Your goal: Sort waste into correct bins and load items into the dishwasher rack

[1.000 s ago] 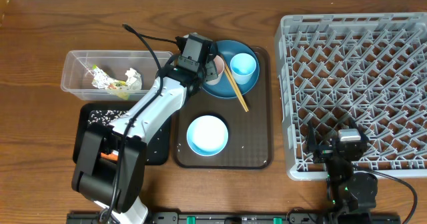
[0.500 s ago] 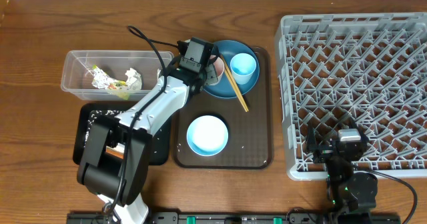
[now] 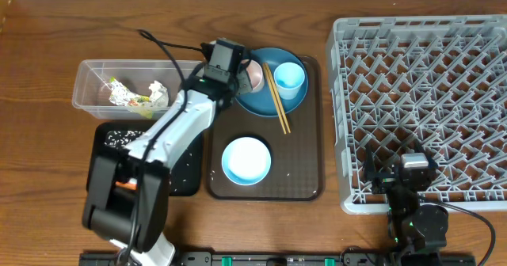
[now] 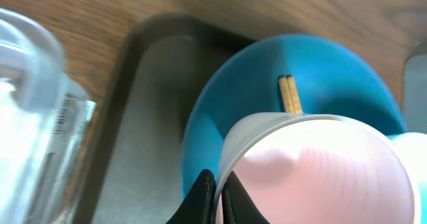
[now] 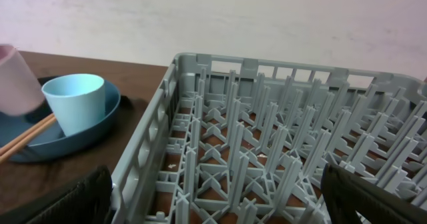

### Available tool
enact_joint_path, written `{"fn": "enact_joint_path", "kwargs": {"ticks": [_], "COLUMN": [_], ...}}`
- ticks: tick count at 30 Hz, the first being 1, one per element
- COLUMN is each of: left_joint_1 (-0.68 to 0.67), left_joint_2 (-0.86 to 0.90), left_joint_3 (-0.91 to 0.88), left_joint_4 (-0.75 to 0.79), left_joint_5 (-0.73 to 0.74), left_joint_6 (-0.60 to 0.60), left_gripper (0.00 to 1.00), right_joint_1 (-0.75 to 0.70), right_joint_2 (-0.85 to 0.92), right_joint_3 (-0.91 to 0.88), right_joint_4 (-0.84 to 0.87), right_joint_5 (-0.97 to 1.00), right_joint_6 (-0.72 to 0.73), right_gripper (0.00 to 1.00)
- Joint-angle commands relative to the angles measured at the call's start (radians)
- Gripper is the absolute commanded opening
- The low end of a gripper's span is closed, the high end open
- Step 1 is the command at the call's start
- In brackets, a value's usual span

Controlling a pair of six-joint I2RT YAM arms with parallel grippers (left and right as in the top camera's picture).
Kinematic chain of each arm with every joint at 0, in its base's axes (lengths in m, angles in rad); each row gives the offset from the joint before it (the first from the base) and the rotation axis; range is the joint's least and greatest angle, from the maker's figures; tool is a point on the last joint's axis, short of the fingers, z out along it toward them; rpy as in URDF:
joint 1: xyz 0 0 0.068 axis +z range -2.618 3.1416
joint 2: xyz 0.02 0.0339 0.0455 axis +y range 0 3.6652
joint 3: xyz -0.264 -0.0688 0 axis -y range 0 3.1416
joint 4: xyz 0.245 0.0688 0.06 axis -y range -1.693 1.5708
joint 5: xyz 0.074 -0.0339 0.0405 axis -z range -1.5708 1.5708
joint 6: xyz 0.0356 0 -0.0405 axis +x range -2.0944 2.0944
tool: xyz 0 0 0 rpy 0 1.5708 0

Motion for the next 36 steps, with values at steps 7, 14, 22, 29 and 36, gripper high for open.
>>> {"fn": "enact_joint_path", "kwargs": {"ticks": [7,14,22,29,36], "left_joint_1": [0.008,0.084,0.302,0.37,0.37], "left_joint_2": [-0.161,-0.27,-0.273,-0.273,-0.273], "left_joint_3": [-0.005,-0.005,-0.005,-0.005,-0.005], "left_joint_4": [-0.089,-0.152,-0.13,-0.13,-0.13], "left_joint_5": [0.001,0.488,1.123,1.35,1.485], "left_joint_6": [-0.005,0.009,-0.059,-0.061,-0.061], "left_gripper": [0.06,0.07,0.06,0.06,0.06], "right_joint_1": [0.028,0.028,0.028,0.028,0.028], "right_joint_2": [0.002,0.002,0.002,0.002,0.002], "right_joint_3": [-0.001,-0.001,-0.001,-0.001,0.002], "right_joint_4": [-0.004,-0.004,-0.004,0.005,0.196], "right_joint_5": [0.007,0.007,0.007,-0.111,-0.375], "right_joint_6": [-0.009,-0.009,-0.009,0.055,0.281], "right_gripper": [0.99,0.99,0.99,0.99,0.99]}}
